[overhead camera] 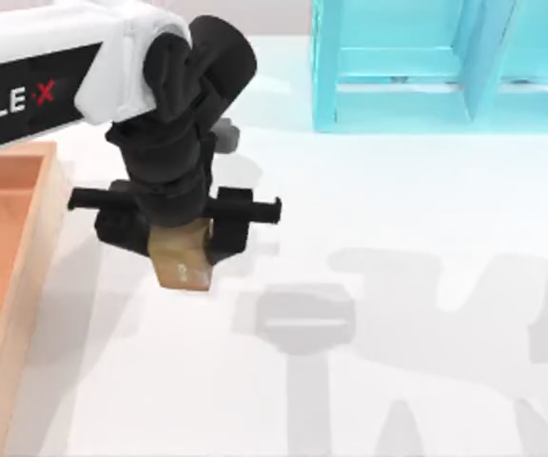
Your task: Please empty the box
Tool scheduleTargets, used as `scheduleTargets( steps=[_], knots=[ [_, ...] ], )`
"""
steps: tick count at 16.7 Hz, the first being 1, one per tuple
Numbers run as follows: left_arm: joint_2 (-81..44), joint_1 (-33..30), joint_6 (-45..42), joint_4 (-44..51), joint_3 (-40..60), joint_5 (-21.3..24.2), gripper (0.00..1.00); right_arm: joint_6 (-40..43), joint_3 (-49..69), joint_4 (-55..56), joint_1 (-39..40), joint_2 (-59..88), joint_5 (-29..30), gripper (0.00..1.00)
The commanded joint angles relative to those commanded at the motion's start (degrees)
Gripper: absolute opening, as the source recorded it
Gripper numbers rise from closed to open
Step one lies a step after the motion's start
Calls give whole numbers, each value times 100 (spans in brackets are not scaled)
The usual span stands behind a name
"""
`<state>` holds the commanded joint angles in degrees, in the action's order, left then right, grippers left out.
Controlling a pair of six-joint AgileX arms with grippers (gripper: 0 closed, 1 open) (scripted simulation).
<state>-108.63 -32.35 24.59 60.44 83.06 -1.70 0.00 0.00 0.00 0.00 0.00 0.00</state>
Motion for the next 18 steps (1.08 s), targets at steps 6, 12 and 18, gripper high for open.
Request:
scheduleTargets(
  steps=[6, 12, 18],
  knots=[
    [-184, 7, 627, 45, -159, 170, 0, 0, 0, 0, 0, 0, 0, 100],
    [-269, 5, 608, -188, -343, 166, 0, 0, 0, 0, 0, 0, 0, 100],
    [-514, 18, 611, -902, -776, 172, 0, 0, 0, 0, 0, 0, 0, 100]
  ],
)
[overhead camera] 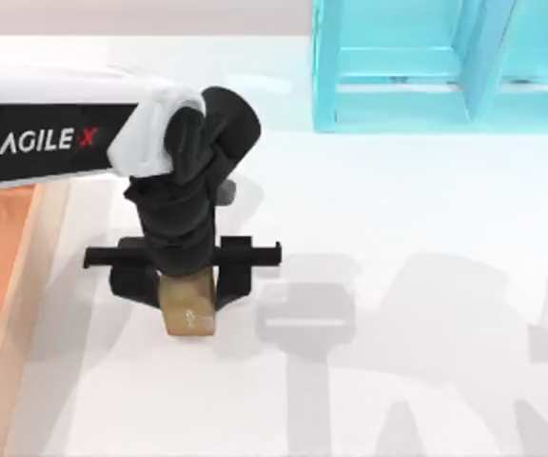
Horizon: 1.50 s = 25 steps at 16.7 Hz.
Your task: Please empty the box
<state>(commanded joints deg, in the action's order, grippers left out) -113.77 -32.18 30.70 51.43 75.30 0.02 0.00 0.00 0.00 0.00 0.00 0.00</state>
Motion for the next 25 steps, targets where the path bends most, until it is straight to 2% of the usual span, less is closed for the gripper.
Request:
scheduleTargets(
  steps=[2, 15, 25],
  knots=[
    [0, 0, 0, 0, 0, 0, 0, 0, 0, 0, 0, 0, 0, 100],
    [0, 0, 0, 0, 0, 0, 98, 0, 0, 0, 0, 0, 0, 100],
    [5, -10, -1, 19, 19, 1, 100, 0, 0, 0, 0, 0, 0, 100]
  ],
)
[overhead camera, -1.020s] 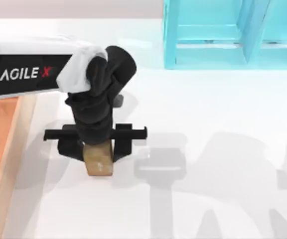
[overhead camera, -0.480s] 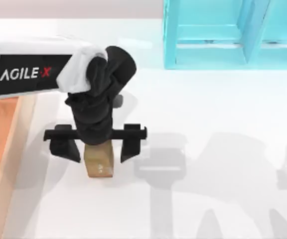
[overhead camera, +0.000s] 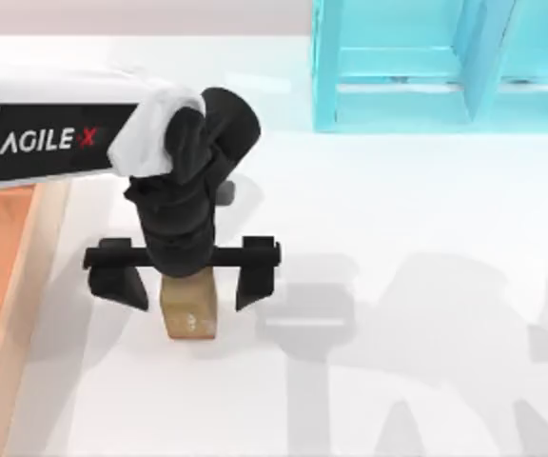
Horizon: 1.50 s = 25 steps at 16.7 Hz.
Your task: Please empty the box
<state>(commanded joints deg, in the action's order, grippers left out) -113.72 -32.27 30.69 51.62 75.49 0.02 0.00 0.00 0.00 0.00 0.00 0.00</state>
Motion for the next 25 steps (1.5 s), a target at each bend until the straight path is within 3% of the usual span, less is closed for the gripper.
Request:
scheduleTargets(
  steps=[8, 16, 19, 25],
  knots=[
    [416, -18, 21, 1551, 1089, -4, 100, 0, 0, 0, 0, 0, 0, 100],
    [431, 202, -180, 1740, 1274, -7, 100, 0, 0, 0, 0, 0, 0, 100],
    [379, 926, -868, 1938, 1525, -19, 100, 0, 0, 0, 0, 0, 0, 100],
    [371, 3276, -3234, 2427, 2084, -30, 100, 0, 0, 0, 0, 0, 0, 100]
  ],
)
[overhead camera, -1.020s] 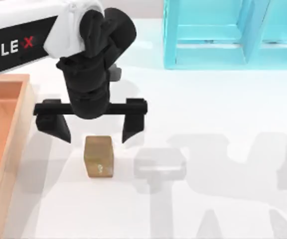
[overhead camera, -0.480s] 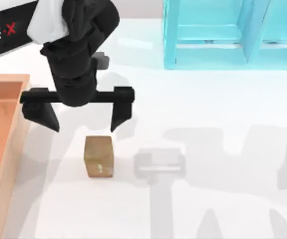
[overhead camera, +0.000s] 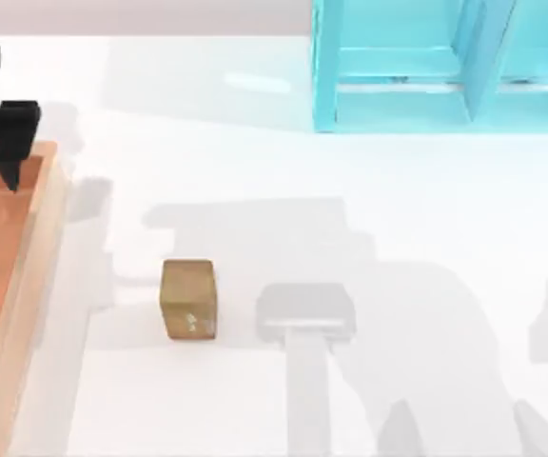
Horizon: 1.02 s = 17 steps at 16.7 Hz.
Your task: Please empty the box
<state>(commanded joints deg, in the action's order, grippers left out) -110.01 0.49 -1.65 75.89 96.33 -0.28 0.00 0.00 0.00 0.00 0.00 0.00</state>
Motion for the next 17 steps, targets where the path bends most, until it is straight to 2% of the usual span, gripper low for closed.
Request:
scheduleTargets(
  steps=[3, 5, 11, 17],
  knots=[
    [23, 717, -735, 177, 130, 10, 100, 0, 0, 0, 0, 0, 0, 100],
    [37, 898, -921, 225, 148, 15, 100, 0, 0, 0, 0, 0, 0, 100],
    [-61, 874, -908, 136, 152, 10, 100, 0, 0, 0, 0, 0, 0, 100],
    [-817, 846, -883, -903, -118, 20, 100, 0, 0, 0, 0, 0, 0, 100]
  ],
)
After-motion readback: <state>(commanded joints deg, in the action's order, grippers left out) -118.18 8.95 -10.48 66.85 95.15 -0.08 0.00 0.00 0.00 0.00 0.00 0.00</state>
